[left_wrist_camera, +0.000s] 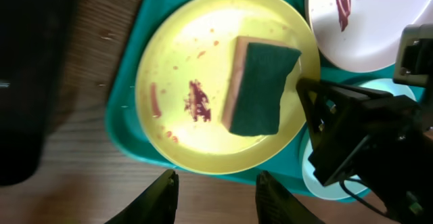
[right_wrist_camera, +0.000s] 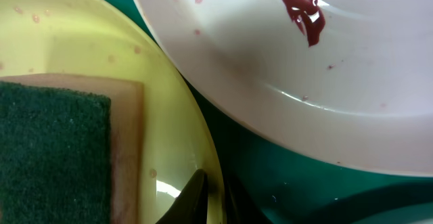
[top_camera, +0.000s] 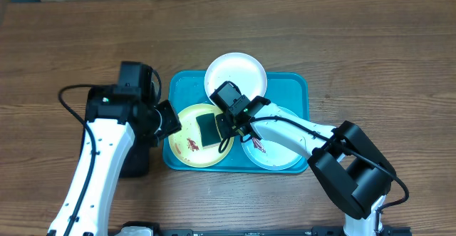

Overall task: Clean dirty plates on tray and stack at the side
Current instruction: 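Regrasp the sponge on the yellow plate with the left gripper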

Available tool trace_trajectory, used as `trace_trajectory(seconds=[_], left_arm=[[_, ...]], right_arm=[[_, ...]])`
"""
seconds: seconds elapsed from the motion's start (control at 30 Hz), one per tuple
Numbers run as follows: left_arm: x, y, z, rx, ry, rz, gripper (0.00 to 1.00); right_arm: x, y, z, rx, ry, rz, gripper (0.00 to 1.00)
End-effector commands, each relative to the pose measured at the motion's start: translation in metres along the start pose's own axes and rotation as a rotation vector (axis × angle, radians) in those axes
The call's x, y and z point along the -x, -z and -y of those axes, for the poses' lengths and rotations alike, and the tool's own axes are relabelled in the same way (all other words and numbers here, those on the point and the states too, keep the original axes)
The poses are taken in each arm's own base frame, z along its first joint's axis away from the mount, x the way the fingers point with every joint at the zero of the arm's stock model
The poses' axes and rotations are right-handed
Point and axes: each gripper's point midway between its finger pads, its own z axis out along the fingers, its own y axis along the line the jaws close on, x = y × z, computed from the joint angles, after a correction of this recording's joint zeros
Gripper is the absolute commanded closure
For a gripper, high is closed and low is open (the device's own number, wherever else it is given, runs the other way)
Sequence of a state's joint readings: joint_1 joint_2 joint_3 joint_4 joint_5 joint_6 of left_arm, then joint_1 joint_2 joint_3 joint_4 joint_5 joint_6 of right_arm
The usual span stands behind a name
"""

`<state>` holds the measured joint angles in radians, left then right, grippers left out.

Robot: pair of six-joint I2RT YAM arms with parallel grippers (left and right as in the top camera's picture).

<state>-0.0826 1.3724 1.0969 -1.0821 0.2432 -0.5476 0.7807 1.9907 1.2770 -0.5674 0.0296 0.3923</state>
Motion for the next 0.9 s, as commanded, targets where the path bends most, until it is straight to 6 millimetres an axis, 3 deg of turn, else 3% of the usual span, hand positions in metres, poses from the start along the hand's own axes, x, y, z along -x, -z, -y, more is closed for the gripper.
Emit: trace_trajectory(seconds=[0.0,0.07,0.17,0.27,0.47,0.67,0.87], left_arm=[[-0.013,-0.020,-0.001,-0.039,0.050,-0.067,0.60],[-0.014,-0.031,-0.001,-0.062,0.051,-0.070,0.55],[-0.012,-0.045,0.008,-0.133,0.036,-0.072,0.37],[-0.007,-0.054,0.016,-0.184,0.021,-0.070,0.32],[-0.004,-0.077,0.027,-0.182,-0.016,-0.081,0.25],[-0.008,-0.109,0.033,-0.134,-0.014,-0.112,0.25],[-0.008,-0.123,0.030,-0.120,-0.005,-0.131,0.28]], right_arm=[[-0.007,-0.008,0.005,-0.025,-0.004,-0.019,0.89],[-0.007,-0.008,0.005,-0.025,-0.004,-0.019,0.89],[-0.007,-0.008,0.005,-0.025,-0.004,-0.019,0.89],[-0.006,-0.008,0.005,-0.024,-0.004,-0.018,0.89],[-0.006,-0.008,0.005,-0.024,-0.004,-0.018,0.89],[-0.007,-0.008,0.006,-0.025,-0.004,-0.020,0.89],[-0.007,-0.008,0.005,-0.025,-0.004,-0.019,0.89]])
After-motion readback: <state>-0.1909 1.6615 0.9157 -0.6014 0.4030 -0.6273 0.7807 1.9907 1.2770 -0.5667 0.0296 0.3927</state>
